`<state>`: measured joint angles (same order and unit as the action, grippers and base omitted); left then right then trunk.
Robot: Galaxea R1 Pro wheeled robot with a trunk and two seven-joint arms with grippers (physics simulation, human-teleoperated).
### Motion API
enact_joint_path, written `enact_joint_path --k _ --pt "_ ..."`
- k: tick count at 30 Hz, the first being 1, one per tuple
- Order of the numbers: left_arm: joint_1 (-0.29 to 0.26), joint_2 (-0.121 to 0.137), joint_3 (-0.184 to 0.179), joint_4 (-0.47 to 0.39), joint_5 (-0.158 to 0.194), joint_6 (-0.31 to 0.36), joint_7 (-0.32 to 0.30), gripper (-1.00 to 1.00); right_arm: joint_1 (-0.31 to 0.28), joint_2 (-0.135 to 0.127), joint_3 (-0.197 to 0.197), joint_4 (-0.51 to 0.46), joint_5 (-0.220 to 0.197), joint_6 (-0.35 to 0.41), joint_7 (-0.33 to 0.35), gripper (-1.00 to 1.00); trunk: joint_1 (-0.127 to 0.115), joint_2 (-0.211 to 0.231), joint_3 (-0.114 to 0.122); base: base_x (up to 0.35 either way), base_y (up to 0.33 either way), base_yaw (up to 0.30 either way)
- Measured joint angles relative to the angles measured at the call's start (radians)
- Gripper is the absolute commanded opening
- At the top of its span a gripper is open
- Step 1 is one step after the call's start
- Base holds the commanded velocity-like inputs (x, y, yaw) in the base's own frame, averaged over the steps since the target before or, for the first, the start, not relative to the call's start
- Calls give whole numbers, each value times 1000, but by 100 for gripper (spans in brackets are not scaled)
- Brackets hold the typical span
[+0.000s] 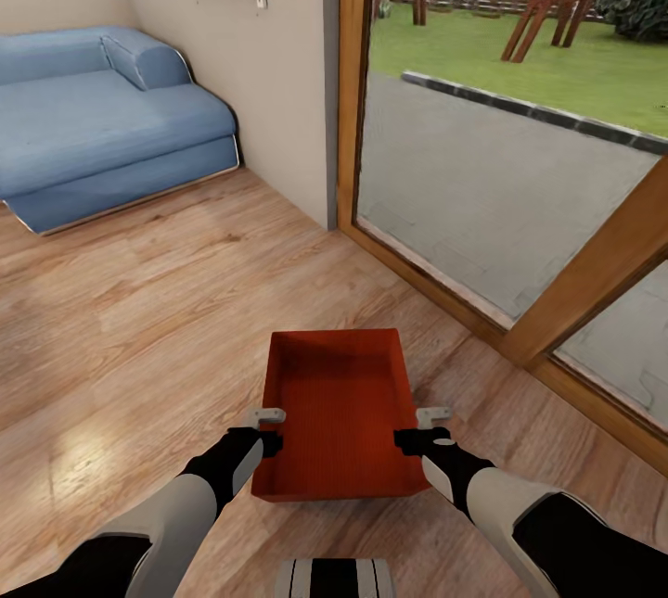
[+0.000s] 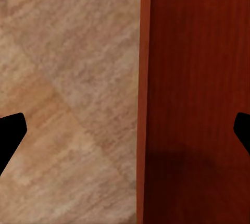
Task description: Move the two storage containers from the living room to the garage. In the garage, place one container on the floor and stack the other container on top of it (either order is fine).
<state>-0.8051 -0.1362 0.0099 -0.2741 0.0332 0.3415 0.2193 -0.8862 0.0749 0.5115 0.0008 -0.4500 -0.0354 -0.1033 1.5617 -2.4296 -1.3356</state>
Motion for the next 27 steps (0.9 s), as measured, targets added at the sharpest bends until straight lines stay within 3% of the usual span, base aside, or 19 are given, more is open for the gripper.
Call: enact_joint_path --k 6,27 --pt "0 0 0 0 0 0 -1 100 0 -15 0 0 -5 0 0 100 0 0 0 0 0 0" --pt "0 3 0 0 0 0 0 100 0 -14 0 0 -4 2 0 100 0 0 0 0 0 0"
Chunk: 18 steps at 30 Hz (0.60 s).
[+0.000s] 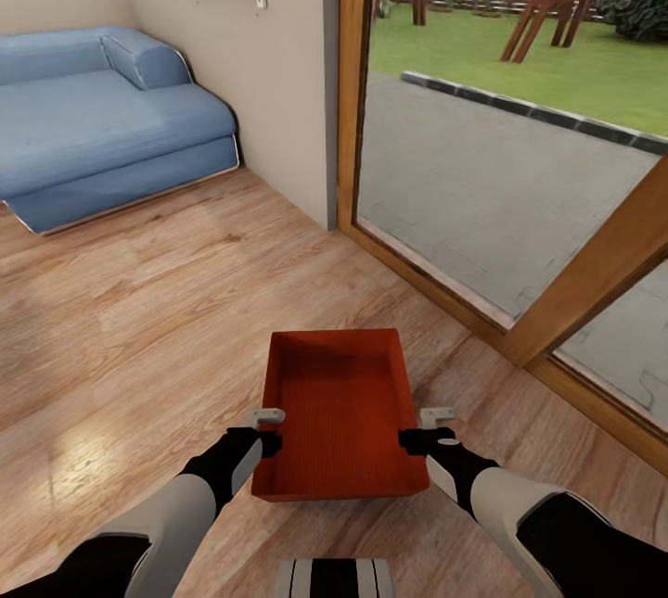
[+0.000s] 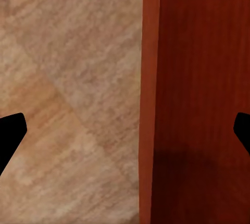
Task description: Move the two storage containers from the living room to the garage. In the garage, place one container on the floor and stack the other container on top of it (either order is fine).
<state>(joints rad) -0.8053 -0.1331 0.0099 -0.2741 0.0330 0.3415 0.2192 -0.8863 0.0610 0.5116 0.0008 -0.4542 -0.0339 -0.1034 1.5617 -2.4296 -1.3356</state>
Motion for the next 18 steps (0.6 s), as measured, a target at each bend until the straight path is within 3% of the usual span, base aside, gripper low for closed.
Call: enact_joint_path --k 18 --pt "0 -3 1 0 1 0 1 100 0 -2 0 0 -2 0 0 100 8 -14 -6 0 0 0"
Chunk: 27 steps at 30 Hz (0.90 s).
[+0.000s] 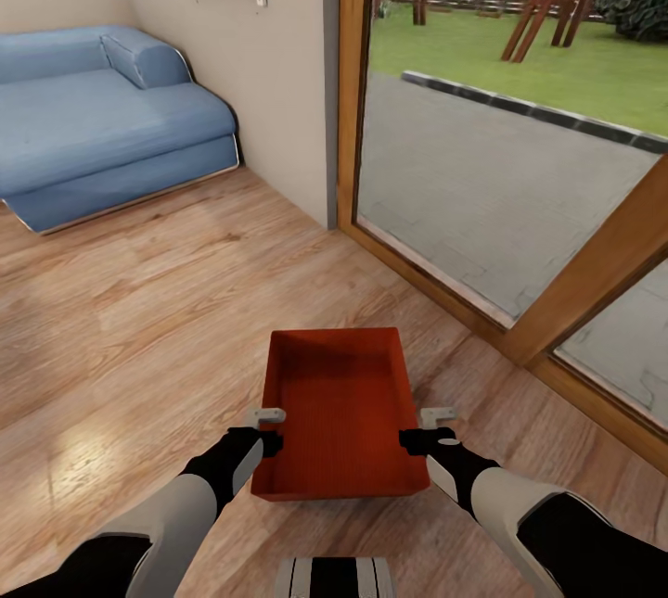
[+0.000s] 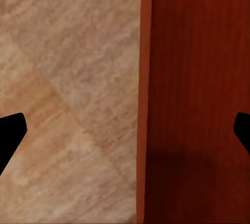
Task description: Move the two storage containers from the living room to the garage. In the garage, place one container on the floor and stack the other container on top of it (either order is fine).
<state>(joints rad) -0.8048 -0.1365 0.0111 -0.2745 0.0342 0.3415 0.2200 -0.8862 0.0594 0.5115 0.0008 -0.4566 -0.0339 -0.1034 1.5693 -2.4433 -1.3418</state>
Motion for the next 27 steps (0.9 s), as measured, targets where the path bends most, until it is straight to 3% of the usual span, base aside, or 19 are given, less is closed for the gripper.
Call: enact_joint_path --k 3,27 --pt "0 -1 0 0 1 0 0 100 0 0 0 0 0 0 0 100 12 -21 -9 0 0 0" --pt "0 0 0 -1 0 0 0 100 0 10 -1 0 -2 0 0 100 12 -21 -9 0 0 0"
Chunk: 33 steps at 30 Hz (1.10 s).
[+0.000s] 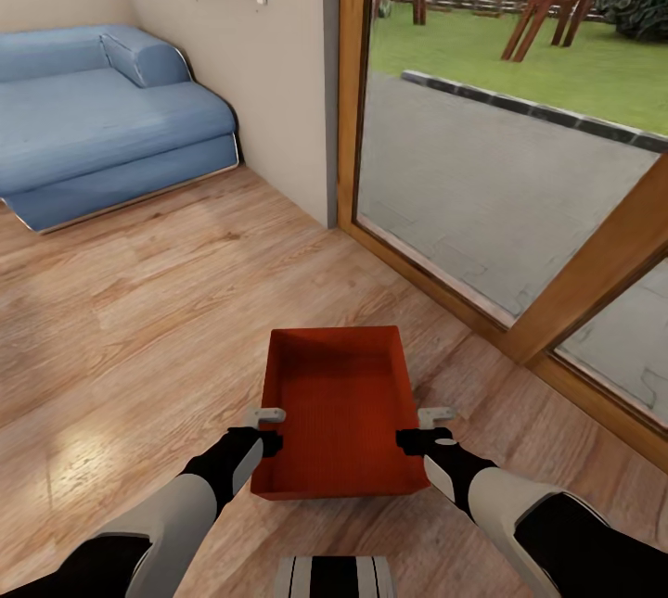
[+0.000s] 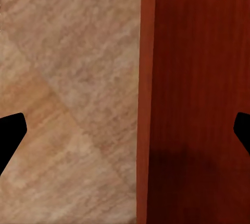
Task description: Move the two storage containers from the living room to the garage. In the garage, place one container on the floor and stack the other container on top of it (either order is fine).
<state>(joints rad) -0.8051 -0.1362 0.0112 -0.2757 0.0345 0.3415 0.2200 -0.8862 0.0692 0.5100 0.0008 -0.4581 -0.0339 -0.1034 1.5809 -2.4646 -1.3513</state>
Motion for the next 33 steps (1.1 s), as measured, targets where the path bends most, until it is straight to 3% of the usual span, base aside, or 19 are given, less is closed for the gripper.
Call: enact_joint_path --k 24,25,28,30,33 --pt "0 -2 0 2 -1 1 0 100 0 1 0 0 0 1 0 100 0 0 0 0 0 0" --pt "0 -1 0 2 -1 1 0 -100 0 1 0 0 0 0 0 -100 0 0 0 0 0 0" --pt "1 0 3 8 7 2 0 -100 0 1 0 0 0 1 -1 -100 0 0 0 0 0 0" --pt "0 -1 7 11 35 -1 -5 -100 0 2 3 -1 3 3 4 -100 0 0 0 0 0 0" --pt "0 -1 3 5 36 -1 -15 -100 0 1 1 -2 6 3 4 -100 0 0 0 0 0 0"
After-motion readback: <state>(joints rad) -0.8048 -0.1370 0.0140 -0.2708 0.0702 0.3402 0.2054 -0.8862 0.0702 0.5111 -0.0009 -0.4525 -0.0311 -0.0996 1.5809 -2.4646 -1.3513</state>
